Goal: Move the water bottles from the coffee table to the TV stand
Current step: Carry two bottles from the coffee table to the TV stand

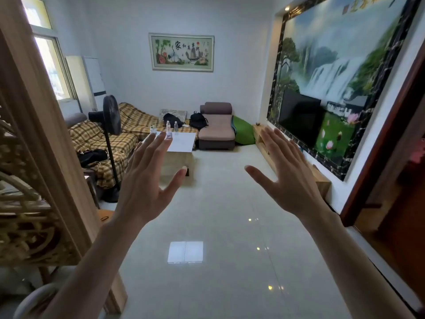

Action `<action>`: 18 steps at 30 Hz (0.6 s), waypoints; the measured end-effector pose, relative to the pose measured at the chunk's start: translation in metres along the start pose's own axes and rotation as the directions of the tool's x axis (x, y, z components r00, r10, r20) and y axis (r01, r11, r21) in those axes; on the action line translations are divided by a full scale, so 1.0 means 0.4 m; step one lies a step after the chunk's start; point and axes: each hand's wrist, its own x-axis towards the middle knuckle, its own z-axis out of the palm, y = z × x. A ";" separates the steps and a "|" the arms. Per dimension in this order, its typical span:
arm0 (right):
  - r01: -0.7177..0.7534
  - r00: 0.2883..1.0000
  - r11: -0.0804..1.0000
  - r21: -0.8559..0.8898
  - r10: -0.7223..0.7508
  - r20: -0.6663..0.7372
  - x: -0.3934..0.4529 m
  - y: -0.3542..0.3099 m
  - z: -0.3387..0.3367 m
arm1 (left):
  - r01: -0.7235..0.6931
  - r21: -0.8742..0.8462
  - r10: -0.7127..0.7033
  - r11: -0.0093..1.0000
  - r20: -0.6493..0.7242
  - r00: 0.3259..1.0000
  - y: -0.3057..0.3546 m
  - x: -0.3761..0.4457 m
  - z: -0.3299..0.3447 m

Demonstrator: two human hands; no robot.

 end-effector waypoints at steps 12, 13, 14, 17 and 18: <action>-0.029 0.999 0.999 0.036 0.028 0.027 0.243 0.237 0.259 | 0.035 0.027 -0.037 0.999 0.041 0.998 -0.153 0.239 0.342; -0.035 0.999 0.998 0.045 0.034 0.030 0.270 0.268 0.280 | 0.041 0.026 -0.042 0.999 0.047 0.998 -0.162 0.273 0.376; -0.036 0.999 0.998 0.048 0.034 0.032 0.298 0.298 0.300 | 0.040 0.029 -0.041 0.999 0.049 0.998 -0.171 0.308 0.411; -0.025 0.999 0.998 0.052 0.024 0.028 0.391 0.386 0.364 | 0.030 0.047 -0.033 0.998 0.061 0.998 -0.203 0.404 0.515; -0.025 0.999 0.998 0.056 0.023 0.028 0.421 0.412 0.385 | 0.030 0.053 -0.033 0.998 0.065 0.997 -0.213 0.429 0.547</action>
